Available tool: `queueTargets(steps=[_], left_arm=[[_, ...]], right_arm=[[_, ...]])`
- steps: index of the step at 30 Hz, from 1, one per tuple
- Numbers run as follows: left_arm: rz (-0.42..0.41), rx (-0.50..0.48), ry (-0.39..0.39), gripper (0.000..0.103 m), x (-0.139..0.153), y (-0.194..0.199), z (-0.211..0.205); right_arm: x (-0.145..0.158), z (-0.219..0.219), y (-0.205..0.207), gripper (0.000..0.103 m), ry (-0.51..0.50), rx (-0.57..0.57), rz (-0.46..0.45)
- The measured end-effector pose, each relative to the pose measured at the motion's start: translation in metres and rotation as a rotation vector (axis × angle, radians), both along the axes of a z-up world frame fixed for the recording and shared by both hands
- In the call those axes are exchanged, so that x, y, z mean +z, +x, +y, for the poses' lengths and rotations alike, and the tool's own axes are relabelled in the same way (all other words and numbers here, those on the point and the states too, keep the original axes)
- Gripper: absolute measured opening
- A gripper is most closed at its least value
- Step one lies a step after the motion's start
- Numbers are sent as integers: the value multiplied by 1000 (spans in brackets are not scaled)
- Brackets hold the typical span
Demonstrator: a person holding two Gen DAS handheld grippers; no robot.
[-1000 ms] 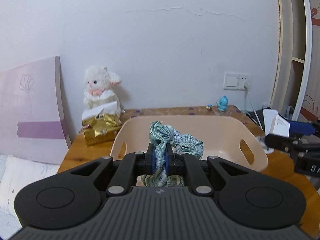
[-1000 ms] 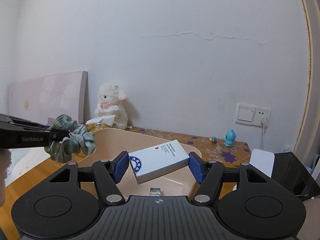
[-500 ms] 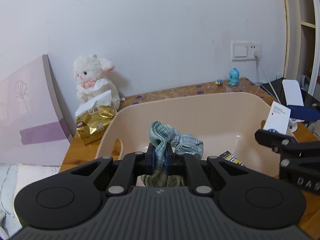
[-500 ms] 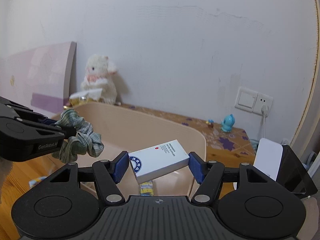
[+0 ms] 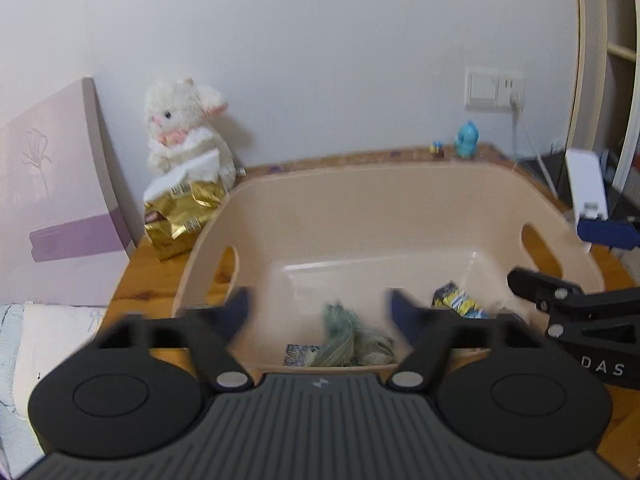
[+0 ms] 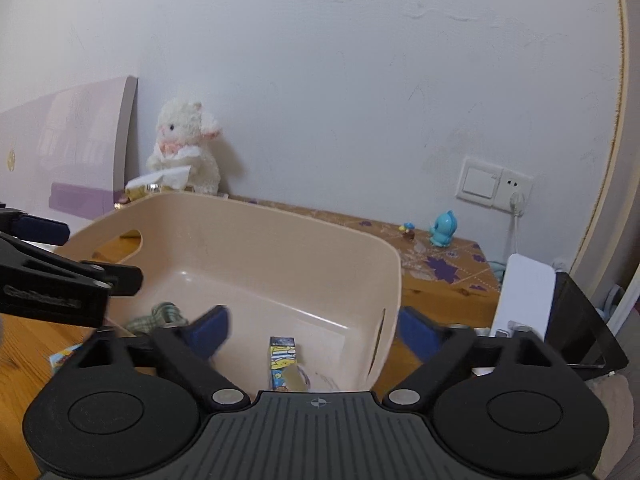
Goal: Organize objects
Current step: 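Carry both held items into the beige basket and release them, then grasp the cartoon tissue pack with left tool while right grasps black star-print box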
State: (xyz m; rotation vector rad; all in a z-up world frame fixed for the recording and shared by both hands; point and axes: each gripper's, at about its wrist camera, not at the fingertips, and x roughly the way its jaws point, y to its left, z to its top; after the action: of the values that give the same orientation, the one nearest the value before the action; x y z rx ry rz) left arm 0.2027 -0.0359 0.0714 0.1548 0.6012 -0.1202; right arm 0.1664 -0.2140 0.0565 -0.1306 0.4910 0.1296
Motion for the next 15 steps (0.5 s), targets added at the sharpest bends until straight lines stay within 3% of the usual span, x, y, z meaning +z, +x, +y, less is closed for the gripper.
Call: queueTargets(steps=[8, 15], left_arm=[[-64, -13, -21, 97, 22, -36, 23], [-52, 4, -23, 98, 16, -56, 47]], right_arm=[[10, 2, -40, 103, 44, 11, -31], [1, 14, -65, 103, 60, 29, 1]])
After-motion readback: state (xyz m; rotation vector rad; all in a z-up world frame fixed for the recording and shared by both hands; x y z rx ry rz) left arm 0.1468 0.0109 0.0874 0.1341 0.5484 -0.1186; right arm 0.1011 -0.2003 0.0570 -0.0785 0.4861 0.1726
